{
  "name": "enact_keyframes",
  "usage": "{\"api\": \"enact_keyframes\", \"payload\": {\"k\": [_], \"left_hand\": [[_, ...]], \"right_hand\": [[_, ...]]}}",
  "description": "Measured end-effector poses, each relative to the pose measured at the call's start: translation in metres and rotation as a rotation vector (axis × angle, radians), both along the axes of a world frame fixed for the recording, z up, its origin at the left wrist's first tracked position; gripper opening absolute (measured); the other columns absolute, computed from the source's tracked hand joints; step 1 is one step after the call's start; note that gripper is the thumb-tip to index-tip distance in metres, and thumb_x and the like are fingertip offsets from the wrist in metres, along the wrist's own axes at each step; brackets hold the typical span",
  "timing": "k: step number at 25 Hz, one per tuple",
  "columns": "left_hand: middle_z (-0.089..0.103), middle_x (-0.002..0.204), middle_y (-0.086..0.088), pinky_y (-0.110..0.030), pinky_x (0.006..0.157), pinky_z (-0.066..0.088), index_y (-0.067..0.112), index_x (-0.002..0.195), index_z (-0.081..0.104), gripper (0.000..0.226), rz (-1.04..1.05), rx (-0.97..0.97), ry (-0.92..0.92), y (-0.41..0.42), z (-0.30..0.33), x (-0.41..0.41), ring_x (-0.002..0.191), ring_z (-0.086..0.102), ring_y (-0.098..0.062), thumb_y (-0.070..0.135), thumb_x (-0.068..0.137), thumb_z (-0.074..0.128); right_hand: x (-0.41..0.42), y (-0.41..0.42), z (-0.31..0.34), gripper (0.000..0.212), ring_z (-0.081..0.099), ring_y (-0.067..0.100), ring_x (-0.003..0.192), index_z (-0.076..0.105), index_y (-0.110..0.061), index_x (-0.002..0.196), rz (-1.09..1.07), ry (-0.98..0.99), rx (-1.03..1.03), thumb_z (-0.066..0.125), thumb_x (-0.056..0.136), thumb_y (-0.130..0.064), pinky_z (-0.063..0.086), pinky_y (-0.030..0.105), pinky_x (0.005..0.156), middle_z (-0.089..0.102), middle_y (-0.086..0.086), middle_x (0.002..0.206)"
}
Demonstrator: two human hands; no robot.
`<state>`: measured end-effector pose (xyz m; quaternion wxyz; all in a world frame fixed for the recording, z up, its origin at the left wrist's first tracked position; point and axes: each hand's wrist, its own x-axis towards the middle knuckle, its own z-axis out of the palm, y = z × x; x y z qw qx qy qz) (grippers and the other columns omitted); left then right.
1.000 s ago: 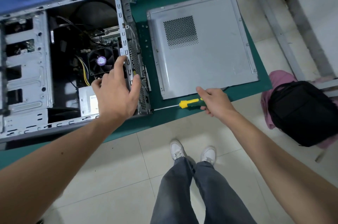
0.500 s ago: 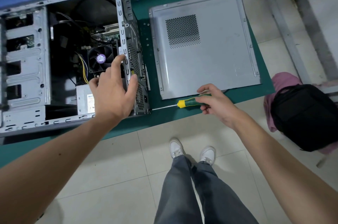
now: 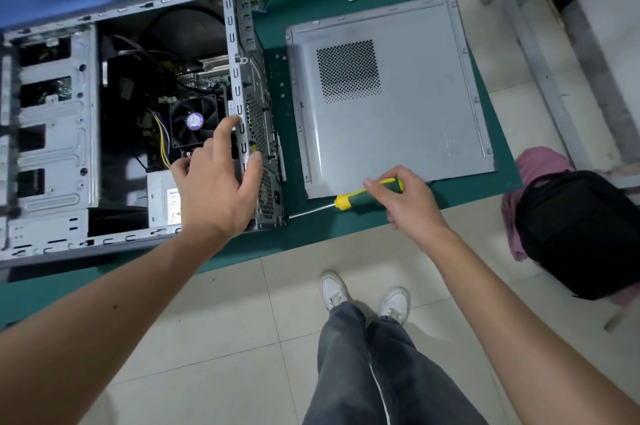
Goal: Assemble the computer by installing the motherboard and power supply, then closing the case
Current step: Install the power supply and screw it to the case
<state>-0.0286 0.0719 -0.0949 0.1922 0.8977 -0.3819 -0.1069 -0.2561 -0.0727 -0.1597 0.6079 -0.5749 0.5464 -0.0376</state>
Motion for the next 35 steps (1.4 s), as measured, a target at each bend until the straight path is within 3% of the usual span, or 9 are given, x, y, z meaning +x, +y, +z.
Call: {"api": "enact_keyframes", "payload": {"k": [2,7,12,16,21,26,29,32,35], "left_hand": [[0.050,0.075,0.010,-0.046,0.103,0.027,0.033,0.140,0.033,0.045,0.000,0.000,0.000,0.000,-0.001,0.000,0.084,0.047,-0.015,0.047,0.097,0.039],[0.050,0.075,0.010,-0.046,0.103,0.027,0.033,0.140,0.032,0.046,0.002,0.001,-0.002,-0.001,0.001,0.001,0.084,0.046,-0.015,0.048,0.097,0.038],[0.051,0.078,0.010,-0.045,0.105,0.025,0.033,0.141,0.032,0.046,0.001,-0.001,0.005,-0.001,0.000,0.001,0.087,0.047,-0.015,0.047,0.097,0.038],[0.052,0.079,0.009,-0.045,0.105,0.025,0.034,0.141,0.032,0.046,0.007,-0.005,0.005,-0.001,0.000,0.001,0.088,0.047,-0.014,0.047,0.097,0.038],[0.048,0.074,0.014,-0.043,0.104,0.025,0.033,0.140,0.033,0.046,0.005,-0.012,0.002,-0.001,0.000,0.002,0.086,0.046,-0.013,0.046,0.097,0.039],[0.048,0.072,0.013,-0.042,0.102,0.025,0.034,0.140,0.033,0.045,0.005,-0.022,0.006,-0.001,0.001,0.000,0.083,0.046,-0.013,0.047,0.097,0.039],[0.049,0.073,0.012,-0.045,0.104,0.026,0.035,0.140,0.032,0.046,0.004,-0.018,0.011,-0.001,0.000,0.000,0.084,0.046,-0.013,0.047,0.096,0.038],[0.049,0.071,0.012,-0.046,0.104,0.027,0.034,0.140,0.032,0.045,0.001,-0.019,0.007,0.000,0.000,0.000,0.083,0.047,-0.013,0.046,0.097,0.038],[0.049,0.071,0.012,-0.045,0.103,0.027,0.034,0.140,0.032,0.045,0.004,-0.021,0.010,-0.002,0.000,0.001,0.083,0.047,-0.013,0.046,0.097,0.038]], "right_hand": [[0.001,-0.003,0.000,0.049,0.057,0.008,0.045,0.062,-0.014,0.080,0.129,0.261,-0.096,0.057,0.086,-0.062,0.038,0.024,0.049,0.066,0.000,0.059],[-0.001,-0.009,0.004,0.010,0.056,0.009,0.056,0.063,-0.023,0.099,-0.014,-0.144,0.141,0.065,0.090,-0.024,0.047,0.024,0.055,0.060,0.000,0.080],[0.002,-0.003,-0.003,0.040,0.064,0.008,0.050,0.056,-0.014,0.080,0.056,0.171,-0.012,0.057,0.090,-0.052,0.039,0.022,0.040,0.059,-0.002,0.068],[-0.005,-0.007,-0.003,0.011,0.056,0.010,0.055,0.061,-0.022,0.092,-0.071,-0.151,0.237,0.070,0.086,-0.023,0.051,0.027,0.057,0.059,0.003,0.087],[-0.003,-0.002,-0.005,0.037,0.048,0.009,0.039,0.067,-0.015,0.082,0.045,0.139,0.145,0.061,0.089,-0.050,0.039,0.023,0.043,0.068,0.004,0.061],[-0.010,-0.001,-0.005,0.014,0.055,0.010,0.054,0.065,-0.020,0.093,-0.073,-0.121,0.211,0.073,0.082,-0.024,0.050,0.025,0.056,0.063,0.002,0.083],[-0.005,-0.003,-0.003,0.030,0.054,0.012,0.046,0.068,-0.015,0.087,-0.042,0.039,0.166,0.070,0.084,-0.045,0.042,0.025,0.044,0.069,0.003,0.066],[-0.002,-0.012,-0.001,0.043,0.047,0.013,0.041,0.067,-0.016,0.085,0.104,0.216,0.143,0.058,0.085,-0.058,0.039,0.024,0.044,0.067,0.000,0.059],[-0.005,-0.013,-0.002,0.015,0.057,0.010,0.056,0.066,-0.022,0.099,0.058,-0.066,0.233,0.069,0.086,-0.029,0.051,0.027,0.059,0.064,0.004,0.083]]}}
